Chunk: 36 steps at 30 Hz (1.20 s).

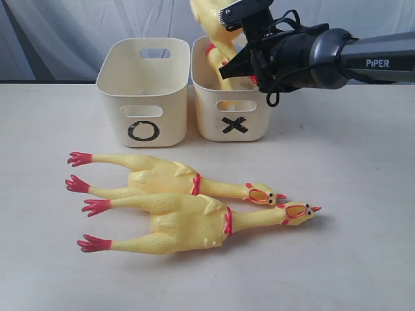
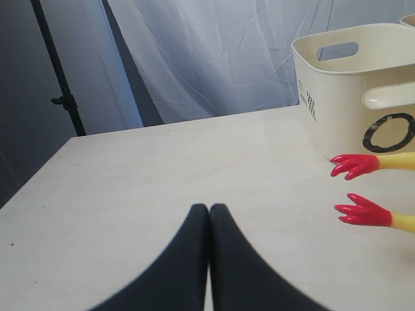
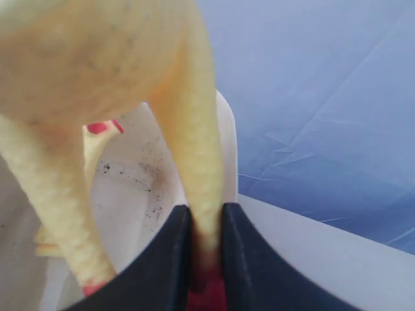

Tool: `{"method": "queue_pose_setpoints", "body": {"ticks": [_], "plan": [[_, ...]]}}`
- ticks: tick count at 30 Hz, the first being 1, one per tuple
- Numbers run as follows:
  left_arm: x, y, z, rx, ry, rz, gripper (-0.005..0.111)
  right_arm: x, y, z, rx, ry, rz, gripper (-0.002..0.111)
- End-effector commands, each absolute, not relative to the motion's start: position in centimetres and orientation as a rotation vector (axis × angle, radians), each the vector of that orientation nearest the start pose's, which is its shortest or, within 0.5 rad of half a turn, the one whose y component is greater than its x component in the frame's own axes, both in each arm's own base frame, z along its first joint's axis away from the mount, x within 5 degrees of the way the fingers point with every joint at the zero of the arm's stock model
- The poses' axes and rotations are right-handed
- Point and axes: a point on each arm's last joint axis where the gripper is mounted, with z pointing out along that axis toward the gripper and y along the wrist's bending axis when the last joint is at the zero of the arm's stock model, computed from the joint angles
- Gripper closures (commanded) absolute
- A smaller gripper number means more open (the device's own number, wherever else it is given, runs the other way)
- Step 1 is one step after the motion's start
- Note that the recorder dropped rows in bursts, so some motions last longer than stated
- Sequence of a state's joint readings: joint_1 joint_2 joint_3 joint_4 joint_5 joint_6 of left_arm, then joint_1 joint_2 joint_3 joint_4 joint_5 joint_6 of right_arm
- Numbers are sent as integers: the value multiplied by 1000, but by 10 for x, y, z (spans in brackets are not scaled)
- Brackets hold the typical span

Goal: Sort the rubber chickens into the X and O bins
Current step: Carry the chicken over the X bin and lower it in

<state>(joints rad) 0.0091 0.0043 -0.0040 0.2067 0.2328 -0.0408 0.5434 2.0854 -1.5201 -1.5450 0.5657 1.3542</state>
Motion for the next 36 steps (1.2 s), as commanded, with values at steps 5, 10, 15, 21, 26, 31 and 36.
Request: {"method": "queue_pose_setpoints", "body": {"ticks": [5, 10, 15, 21, 26, 31, 36], "plan": [[55, 5, 193, 92, 1710, 160, 107, 433, 200, 219, -336, 1944, -335, 109], [55, 5, 193, 92, 1710, 160, 107, 433, 200, 219, -330, 1948, -331, 109], [55, 5, 193, 92, 1710, 160, 107, 433, 200, 219, -329, 1949, -330, 109], [55, 5, 193, 92, 1710, 160, 107, 433, 200, 219, -327, 1948, -331, 63], [55, 5, 193, 92, 1710, 160, 107, 433, 200, 219, -321, 1949, -328, 58], [55, 5, 193, 92, 1710, 160, 107, 432, 199, 223, -309, 1947, -319, 58], [55, 5, 193, 92, 1710, 160, 107, 428, 198, 238, -280, 1930, -295, 58]]}}
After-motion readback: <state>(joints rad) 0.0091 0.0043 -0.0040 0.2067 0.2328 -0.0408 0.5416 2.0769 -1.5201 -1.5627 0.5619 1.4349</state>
